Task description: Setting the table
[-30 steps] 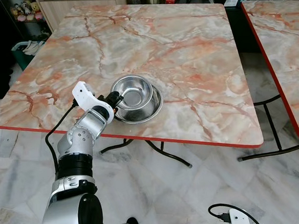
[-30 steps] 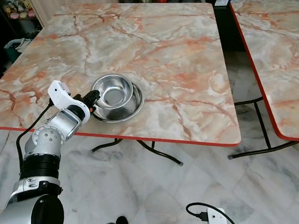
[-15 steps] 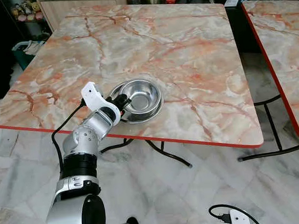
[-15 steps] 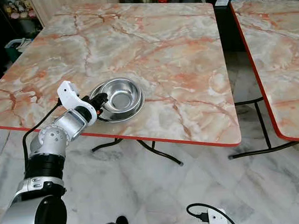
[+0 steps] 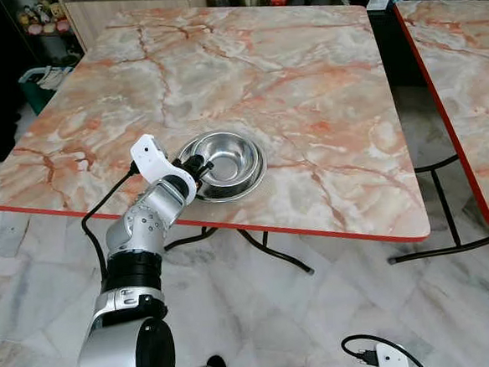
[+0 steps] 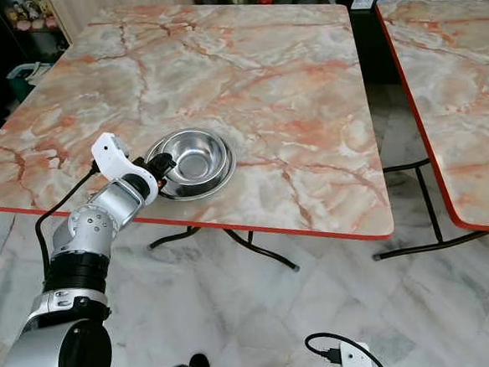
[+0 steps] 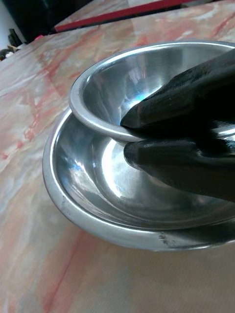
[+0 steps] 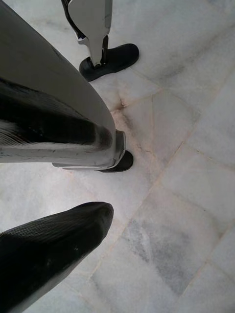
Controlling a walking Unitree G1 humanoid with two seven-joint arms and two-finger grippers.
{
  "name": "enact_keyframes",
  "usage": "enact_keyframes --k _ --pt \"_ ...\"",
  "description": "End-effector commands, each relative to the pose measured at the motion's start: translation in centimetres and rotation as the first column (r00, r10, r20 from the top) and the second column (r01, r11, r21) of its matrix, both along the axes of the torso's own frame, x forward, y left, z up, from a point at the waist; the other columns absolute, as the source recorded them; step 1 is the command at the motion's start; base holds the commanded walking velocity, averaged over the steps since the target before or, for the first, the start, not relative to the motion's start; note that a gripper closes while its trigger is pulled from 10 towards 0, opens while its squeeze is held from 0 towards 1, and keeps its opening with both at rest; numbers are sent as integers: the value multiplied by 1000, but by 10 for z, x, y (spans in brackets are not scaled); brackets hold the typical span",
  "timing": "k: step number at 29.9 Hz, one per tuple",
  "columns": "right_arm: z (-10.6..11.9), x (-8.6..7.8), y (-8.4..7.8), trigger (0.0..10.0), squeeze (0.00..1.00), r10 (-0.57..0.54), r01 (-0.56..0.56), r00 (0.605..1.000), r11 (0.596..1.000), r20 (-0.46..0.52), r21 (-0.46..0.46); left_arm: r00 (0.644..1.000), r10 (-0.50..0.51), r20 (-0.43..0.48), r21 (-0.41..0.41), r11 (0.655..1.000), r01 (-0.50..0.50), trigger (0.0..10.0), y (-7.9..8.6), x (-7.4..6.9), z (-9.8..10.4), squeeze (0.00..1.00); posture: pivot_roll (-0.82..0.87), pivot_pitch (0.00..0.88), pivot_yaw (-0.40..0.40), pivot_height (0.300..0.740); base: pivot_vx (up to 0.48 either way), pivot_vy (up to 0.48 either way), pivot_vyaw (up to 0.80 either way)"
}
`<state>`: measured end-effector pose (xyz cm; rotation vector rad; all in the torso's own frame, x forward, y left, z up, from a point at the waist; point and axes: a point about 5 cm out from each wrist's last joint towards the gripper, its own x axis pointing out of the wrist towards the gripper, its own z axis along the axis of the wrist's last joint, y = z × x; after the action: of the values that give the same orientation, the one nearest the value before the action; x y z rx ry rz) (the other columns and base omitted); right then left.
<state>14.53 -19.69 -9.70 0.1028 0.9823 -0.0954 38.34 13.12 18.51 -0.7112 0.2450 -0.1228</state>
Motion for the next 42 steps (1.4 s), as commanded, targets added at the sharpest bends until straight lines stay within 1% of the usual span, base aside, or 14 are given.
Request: enact_keyframes --k 1,5,7,15,21,22,24,25,26,27,28,29,38,42 --pt "-6 -13 8 10000 0 9 -8 999 1000 -48 23 1000 4 -9 -1 1000 -4 10000 -2 0 0 0 -22 180 29 740 0 0 0" --pt "-6 -12 9 10000 0 9 -8 999 1000 -46 27 1000 19 -12 1 1000 -19 10000 -3 0 -1 0 -22 180 29 740 0 0 0" --pt "-6 -12 9 10000 0 8 -7 999 999 -43 33 998 53 -14 7 999 -53 10000 -1 1 -1 0 -23 181 29 740 0 0 0" --pt "-6 -13 6 10000 0 4 -3 999 1000 -44 27 995 95 -24 1 995 -95 10000 5 3 0 0 -24 179 30 740 0 0 0" --pt "-5 -13 4 10000 0 3 -2 999 1000 -44 24 995 94 -30 1 996 -94 10000 6 2 -1 4 -23 180 29 740 0 0 0" --pt "-5 -12 3 10000 0 4 -3 999 1000 -43 24 996 87 -34 12 996 -86 10000 5 2 -2 43 -23 179 29 740 0 0 0" --pt "-5 -12 3 10000 0 4 -3 999 1000 -43 24 996 86 -36 14 996 -85 10000 5 2 -2 43 -23 179 29 740 0 0 0" --pt "-5 -12 4 10000 0 2 -1 999 1000 -42 25 996 86 -36 12 996 -86 10000 5 2 -2 502 -23 179 29 740 0 0 0" --pt "-5 -12 4 10000 0 4 -3 999 1000 -41 26 995 89 -33 14 996 -89 10000 5 2 -2 478 -23 179 28 740 0 0 0" --pt "-5 -12 4 10000 0 4 -3 999 1000 -40 27 995 90 -30 16 996 -90 10000 5 2 -1 63 -22 178 27 740 0 0 0" --pt "-5 -12 5 10000 0 4 -3 999 1000 -40 28 995 91 -28 17 996 -91 10000 5 2 0 63 -22 178 27 740 0 0 0" --pt "-5 -11 5 10000 0 5 -4 999 1000 -40 28 995 92 -25 17 996 -91 10000 5 3 0 0 -22 180 29 740 0 0 0" --pt "-5 -10 9 10000 0 9 -8 999 1000 -39 29 996 90 -19 11 996 -90 10000 6 3 4 0 -19 179 26 740 0 0 0" --pt "-5 -10 9 10000 0 11 -10 999 1000 -40 29 998 67 -13 26 997 -66 10000 5 2 5 0 -16 177 25 740 0 0 0"
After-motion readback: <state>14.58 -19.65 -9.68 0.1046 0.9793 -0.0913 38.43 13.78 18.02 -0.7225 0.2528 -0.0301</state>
